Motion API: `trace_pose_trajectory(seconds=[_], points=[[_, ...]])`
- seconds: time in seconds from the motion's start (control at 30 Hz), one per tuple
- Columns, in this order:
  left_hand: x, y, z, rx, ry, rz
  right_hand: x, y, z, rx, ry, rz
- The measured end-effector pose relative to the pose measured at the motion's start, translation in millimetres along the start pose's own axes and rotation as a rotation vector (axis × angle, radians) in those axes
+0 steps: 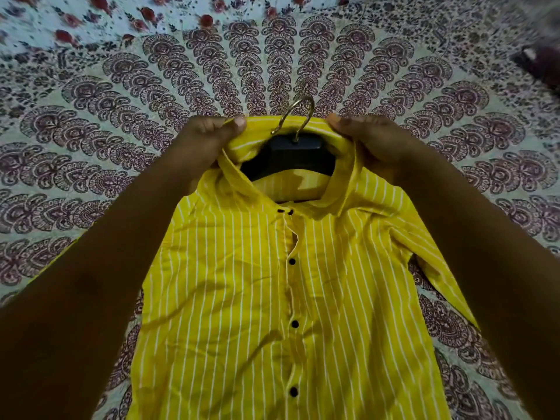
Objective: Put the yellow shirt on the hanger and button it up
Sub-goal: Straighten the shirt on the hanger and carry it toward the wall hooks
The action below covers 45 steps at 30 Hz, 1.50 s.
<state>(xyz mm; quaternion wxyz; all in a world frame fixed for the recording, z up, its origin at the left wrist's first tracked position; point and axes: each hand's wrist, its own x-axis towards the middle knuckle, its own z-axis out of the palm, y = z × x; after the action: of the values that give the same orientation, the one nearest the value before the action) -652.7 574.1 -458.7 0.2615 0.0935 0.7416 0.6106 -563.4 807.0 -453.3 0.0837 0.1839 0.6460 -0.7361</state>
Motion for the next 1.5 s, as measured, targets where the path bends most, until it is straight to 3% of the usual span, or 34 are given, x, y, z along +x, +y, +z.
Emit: trace_pose_trajectory(seconds=[0.07,0.2,0.27,0.37,0.47,0.57,0.73,0.83,0.97,1.17,1.37,1.5], points=[[0.6,1.1,0.4,-0.084,-0.014,-0.093,-0.6,-0.9,-0.9,0.025,-0.052,0.002],[3.1,-0.9,4.8,-0.077,0.113,-0.231,-1.8,2.0,2.1,-0.003,0.007,0.039],[0.5,-3.6,2.5,0.077,0.139,-0.118,-4.5,6.8,-1.3,-0.034,-0.001,0.038],[-12.8,-4.0,-4.3,0.246,0.045,0.083,-16.5,9.7,-10.2,0.01,-0.003,0.038],[-30.7,-6.0,-17.6,0.412,-0.003,0.085,-28.4,18.3,-14.4,0.093,0.032,0.037],[-50.7,-14.3,-24.6,0.578,0.043,-0.039,-37.5,31.4,-10.2,0.175,0.088,0.04],[-92.4,-39.7,15.8,-0.053,0.2,-0.263,-59.1,54.6,4.6,0.24,0.224,-0.067],[-93.0,-48.9,31.9,-0.341,0.257,-0.252,-61.5,58.4,13.6,0.341,0.293,-0.149],[-74.2,-46.5,27.6,-0.392,0.267,-0.193,-41.6,49.4,18.9,0.324,0.416,-0.238],[-50.9,-44.3,13.0,-0.512,0.268,-0.293,-34.0,52.3,18.6,0.142,0.583,-0.22],[-42.8,-50.1,8.0,-0.584,0.252,-0.32,-33.7,52.6,6.7,0.247,0.385,-0.011],[-39.9,-57.9,-1.8,-0.49,0.318,-0.302,-28.0,44.6,2.4,0.339,0.281,0.091]])
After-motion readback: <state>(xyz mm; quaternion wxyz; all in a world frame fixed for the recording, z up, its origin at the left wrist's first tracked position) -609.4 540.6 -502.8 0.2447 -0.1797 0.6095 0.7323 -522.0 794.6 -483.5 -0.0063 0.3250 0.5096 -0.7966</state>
